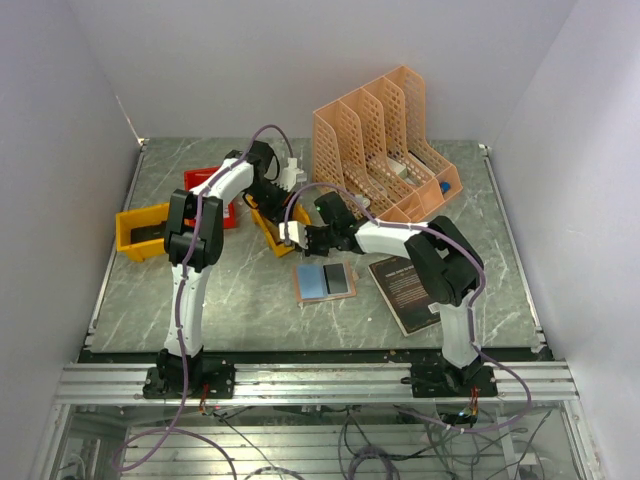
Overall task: Put the credit cards into the card holder
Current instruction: Pick up the credit card from the storage box.
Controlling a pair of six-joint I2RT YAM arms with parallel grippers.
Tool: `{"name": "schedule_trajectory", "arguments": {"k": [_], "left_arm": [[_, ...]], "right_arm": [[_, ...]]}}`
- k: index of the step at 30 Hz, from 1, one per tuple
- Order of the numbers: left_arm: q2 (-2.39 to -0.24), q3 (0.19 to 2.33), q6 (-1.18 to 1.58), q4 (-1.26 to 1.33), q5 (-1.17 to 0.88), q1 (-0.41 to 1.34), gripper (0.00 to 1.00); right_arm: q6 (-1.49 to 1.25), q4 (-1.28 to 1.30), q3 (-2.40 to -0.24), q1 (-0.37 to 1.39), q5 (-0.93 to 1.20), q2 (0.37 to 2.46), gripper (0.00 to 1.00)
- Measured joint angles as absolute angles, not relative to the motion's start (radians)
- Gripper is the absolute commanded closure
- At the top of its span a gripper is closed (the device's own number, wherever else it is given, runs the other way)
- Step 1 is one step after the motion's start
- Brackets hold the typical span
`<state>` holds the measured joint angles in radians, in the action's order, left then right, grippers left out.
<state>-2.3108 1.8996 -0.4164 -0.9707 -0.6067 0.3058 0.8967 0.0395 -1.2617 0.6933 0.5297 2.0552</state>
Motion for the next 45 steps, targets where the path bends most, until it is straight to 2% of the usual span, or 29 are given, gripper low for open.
{"name": "schedule_trajectory", "arguments": {"k": [6, 15, 31, 45], "left_arm": [[-2.311, 1.9, -0.43, -0.967, -0.612, 0.3, 0.47], [-2.311, 1.9, -0.45, -0.966, -0.624, 0.282, 0.59], [-2.249, 1.9, -0.433, -1.0, -0.723, 0.282, 0.63], [-2.254, 1.877, -0.403, -1.007, -0.715, 0.291, 0.57]], "right_arm": [[0.838, 0.006, -1.277, 0.707, 0.477, 2.07, 1.0], [0.78, -0.007, -1.291, 0.714, 0.447, 2.08, 1.0], [0.759, -0.026, -1.291, 0.714, 0.434, 2.084, 1.0], [0.754, -0.047, -1.291, 0.714, 0.43, 2.09, 1.0]]}}
